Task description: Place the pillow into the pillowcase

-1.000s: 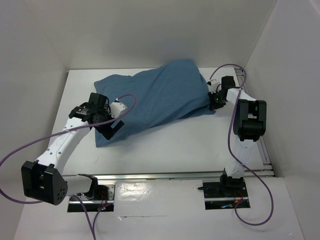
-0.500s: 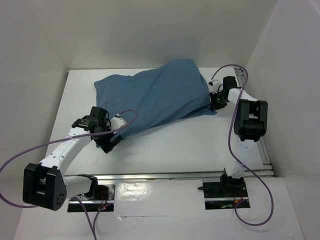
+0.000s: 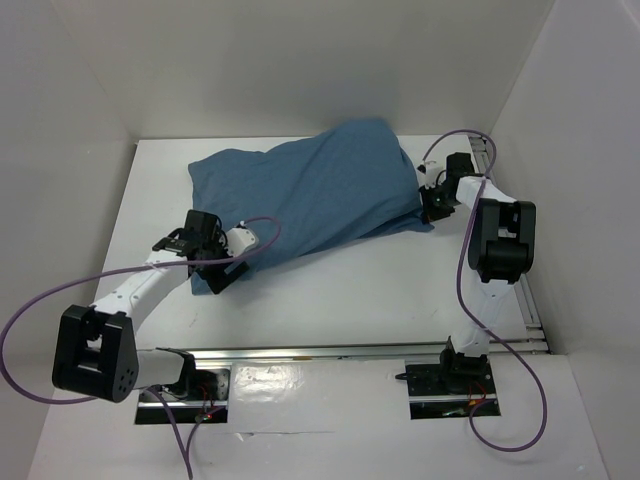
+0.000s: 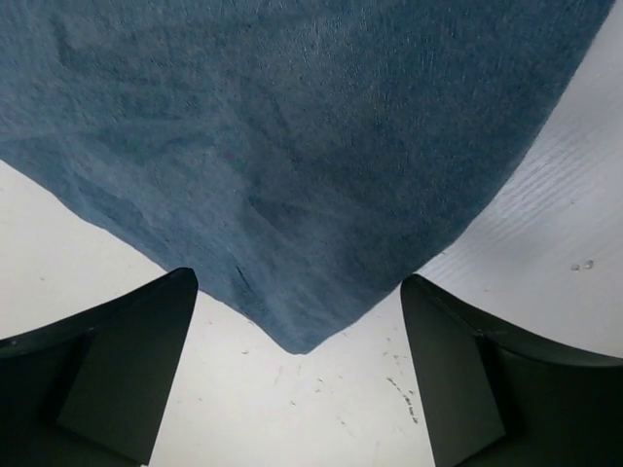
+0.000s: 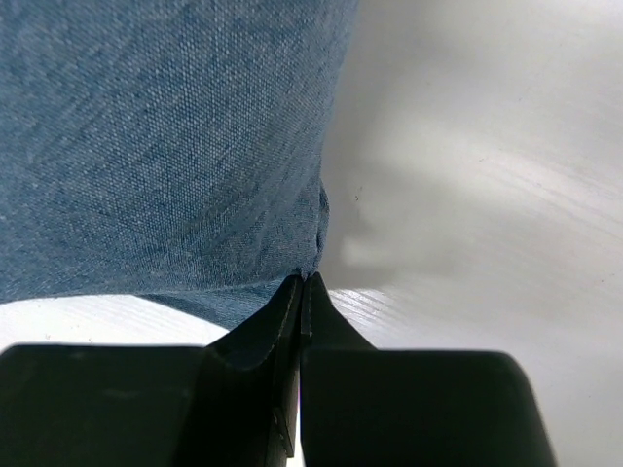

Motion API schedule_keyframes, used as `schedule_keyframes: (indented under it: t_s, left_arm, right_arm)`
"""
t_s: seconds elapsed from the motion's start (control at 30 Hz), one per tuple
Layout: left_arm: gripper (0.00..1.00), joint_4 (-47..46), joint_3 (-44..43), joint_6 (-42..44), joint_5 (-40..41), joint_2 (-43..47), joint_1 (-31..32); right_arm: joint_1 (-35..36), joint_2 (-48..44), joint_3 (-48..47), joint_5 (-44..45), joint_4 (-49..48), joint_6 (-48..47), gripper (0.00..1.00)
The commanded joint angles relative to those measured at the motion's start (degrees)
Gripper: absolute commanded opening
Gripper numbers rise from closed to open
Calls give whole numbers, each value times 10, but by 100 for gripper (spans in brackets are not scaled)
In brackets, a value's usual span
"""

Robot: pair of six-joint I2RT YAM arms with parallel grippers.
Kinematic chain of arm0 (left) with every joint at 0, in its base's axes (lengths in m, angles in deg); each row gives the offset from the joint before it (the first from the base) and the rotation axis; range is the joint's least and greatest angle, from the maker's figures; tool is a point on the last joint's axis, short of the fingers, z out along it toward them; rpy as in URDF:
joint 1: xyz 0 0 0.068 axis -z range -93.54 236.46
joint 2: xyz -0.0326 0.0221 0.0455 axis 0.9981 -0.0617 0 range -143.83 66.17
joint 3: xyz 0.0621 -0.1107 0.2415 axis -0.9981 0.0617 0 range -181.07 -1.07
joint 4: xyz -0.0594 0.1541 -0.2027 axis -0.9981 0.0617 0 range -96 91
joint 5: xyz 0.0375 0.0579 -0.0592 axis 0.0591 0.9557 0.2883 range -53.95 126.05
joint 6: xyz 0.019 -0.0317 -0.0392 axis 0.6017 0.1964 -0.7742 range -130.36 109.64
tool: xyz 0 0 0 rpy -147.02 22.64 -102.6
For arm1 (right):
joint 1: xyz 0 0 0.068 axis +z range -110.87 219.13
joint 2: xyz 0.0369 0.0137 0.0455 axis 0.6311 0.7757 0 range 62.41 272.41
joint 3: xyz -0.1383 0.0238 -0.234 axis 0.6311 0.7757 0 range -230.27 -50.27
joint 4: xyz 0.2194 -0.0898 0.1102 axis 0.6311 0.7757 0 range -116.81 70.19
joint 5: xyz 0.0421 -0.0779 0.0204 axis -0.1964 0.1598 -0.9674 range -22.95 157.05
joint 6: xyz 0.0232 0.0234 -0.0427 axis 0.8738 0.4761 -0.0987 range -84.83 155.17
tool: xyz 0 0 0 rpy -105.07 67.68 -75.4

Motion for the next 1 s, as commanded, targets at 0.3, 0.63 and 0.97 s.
schedule_keyframes:
  t_s: [0.3, 0.63, 0.97]
  left_arm:
    - [100, 47, 34, 45, -66, 43, 27]
    - [100, 27, 47, 28, -56, 33, 39]
    - [74, -27, 24, 28, -38, -33, 39]
  right_arm:
    - [-9, -35, 23, 29, 50, 8, 0]
    - [-9, -35, 17, 29, 55, 8, 0]
    - [-9, -35, 11, 34, 65, 8, 0]
